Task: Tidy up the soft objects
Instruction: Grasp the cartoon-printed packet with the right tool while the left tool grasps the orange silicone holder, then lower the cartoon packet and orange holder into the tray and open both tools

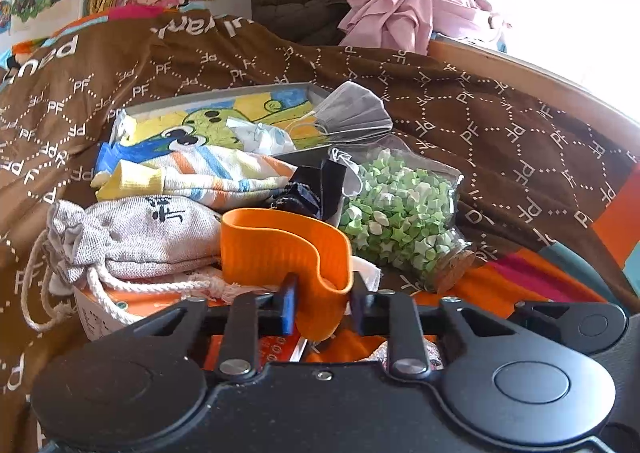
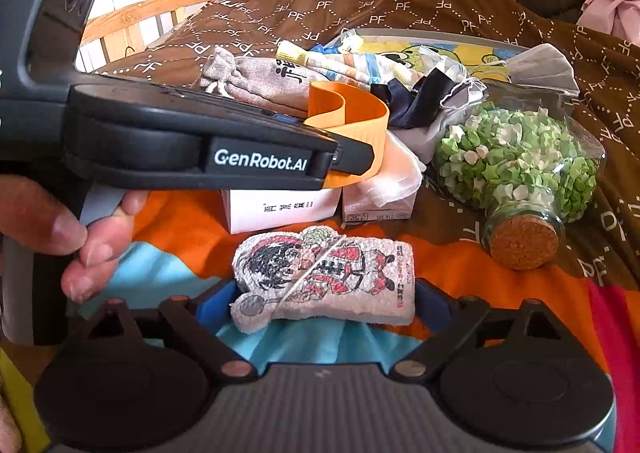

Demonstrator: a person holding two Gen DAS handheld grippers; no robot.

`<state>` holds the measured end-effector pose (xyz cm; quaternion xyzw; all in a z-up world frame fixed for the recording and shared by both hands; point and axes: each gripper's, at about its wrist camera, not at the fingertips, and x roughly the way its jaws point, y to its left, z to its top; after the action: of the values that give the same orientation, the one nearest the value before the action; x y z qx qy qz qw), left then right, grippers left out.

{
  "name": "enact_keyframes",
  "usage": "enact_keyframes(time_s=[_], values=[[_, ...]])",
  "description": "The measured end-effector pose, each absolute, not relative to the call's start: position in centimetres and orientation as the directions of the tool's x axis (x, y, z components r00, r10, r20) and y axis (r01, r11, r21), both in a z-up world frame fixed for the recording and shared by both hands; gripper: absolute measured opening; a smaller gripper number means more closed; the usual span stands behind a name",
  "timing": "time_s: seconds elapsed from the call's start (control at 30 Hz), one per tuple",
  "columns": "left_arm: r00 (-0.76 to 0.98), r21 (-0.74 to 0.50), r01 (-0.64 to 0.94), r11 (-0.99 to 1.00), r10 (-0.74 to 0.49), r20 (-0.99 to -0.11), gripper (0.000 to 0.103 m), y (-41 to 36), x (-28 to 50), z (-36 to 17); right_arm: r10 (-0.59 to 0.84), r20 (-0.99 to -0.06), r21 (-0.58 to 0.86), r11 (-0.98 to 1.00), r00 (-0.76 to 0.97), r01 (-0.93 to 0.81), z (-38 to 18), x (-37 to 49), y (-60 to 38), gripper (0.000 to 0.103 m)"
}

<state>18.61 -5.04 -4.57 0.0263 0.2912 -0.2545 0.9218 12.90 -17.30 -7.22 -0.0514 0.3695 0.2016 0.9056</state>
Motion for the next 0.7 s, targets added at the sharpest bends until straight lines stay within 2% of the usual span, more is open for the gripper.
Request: enact_keyframes(time_s=[0.33,0.7], values=[[0.721,-0.119,0.468,0.876,-0.456,-0.521,0.018,-4.2,17.8,-3.5,0.287,-0.629,0.027,0.937,0.722,-0.349,-5.8,12.4,-18.7,0.094],[0.754,-0.128,0.478,0.869,-0.48,-0.449,0.018,-3.4,16.0,-1.2,0.251,-0.481,0.032,0.962,0.84,-0.27,-3.7,11.7,-20.6,0.094]])
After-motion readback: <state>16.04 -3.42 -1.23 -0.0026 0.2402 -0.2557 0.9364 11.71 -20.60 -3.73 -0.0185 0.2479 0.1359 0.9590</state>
